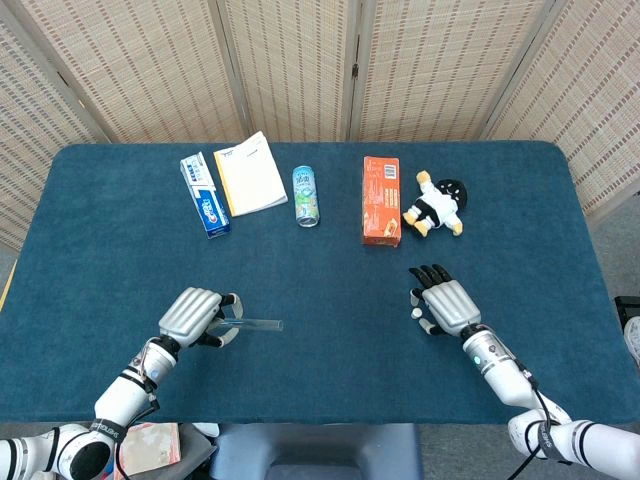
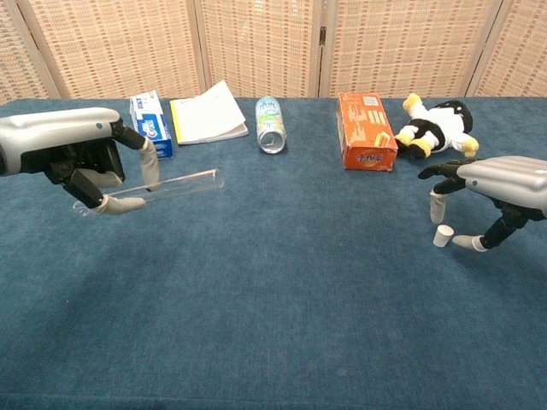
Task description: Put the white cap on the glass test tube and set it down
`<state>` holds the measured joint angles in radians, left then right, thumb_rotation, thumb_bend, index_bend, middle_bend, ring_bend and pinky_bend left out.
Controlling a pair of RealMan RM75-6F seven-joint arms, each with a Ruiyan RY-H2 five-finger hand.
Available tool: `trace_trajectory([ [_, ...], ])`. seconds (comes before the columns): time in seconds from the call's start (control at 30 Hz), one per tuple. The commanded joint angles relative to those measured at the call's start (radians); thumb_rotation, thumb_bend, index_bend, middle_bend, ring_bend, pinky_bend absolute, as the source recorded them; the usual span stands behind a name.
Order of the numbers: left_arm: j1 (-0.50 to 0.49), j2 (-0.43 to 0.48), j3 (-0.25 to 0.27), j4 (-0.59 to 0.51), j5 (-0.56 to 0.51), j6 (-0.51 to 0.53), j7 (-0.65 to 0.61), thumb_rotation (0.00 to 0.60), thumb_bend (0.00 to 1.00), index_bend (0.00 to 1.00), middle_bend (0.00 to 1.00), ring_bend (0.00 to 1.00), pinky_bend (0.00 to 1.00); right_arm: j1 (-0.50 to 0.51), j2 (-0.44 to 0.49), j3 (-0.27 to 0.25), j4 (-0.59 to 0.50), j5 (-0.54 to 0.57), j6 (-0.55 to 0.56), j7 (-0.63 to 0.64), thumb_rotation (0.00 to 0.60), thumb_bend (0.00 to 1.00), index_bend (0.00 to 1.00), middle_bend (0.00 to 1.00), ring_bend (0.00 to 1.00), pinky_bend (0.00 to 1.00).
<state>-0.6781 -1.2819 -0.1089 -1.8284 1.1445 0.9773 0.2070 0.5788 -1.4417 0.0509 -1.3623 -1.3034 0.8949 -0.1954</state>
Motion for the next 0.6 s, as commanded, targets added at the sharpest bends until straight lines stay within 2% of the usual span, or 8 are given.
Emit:
trace_trajectory([
  [0.03, -0.001, -0.001, 0.0, 0.003, -0.001, -0.003, -0.002, 0.6, 0.34, 0.58, 1.0, 1.0, 1.0, 0.002, -0.005, 0.001, 0.006, 0.003, -0.003, 0.0, 0.6, 0.31, 0.41, 0.07, 0.0, 0.02],
  [0.6, 0.0, -0.003, 0.0, 0.012, 0.003, -0.01, -0.013, 0.6, 0.34, 0.58, 1.0, 1.0, 1.0, 0.012, -0.012, 0.002, 0.006, 0.022, -0.02, -0.02, 0.6, 0.34, 0.45, 0.09, 0.0, 0.02],
])
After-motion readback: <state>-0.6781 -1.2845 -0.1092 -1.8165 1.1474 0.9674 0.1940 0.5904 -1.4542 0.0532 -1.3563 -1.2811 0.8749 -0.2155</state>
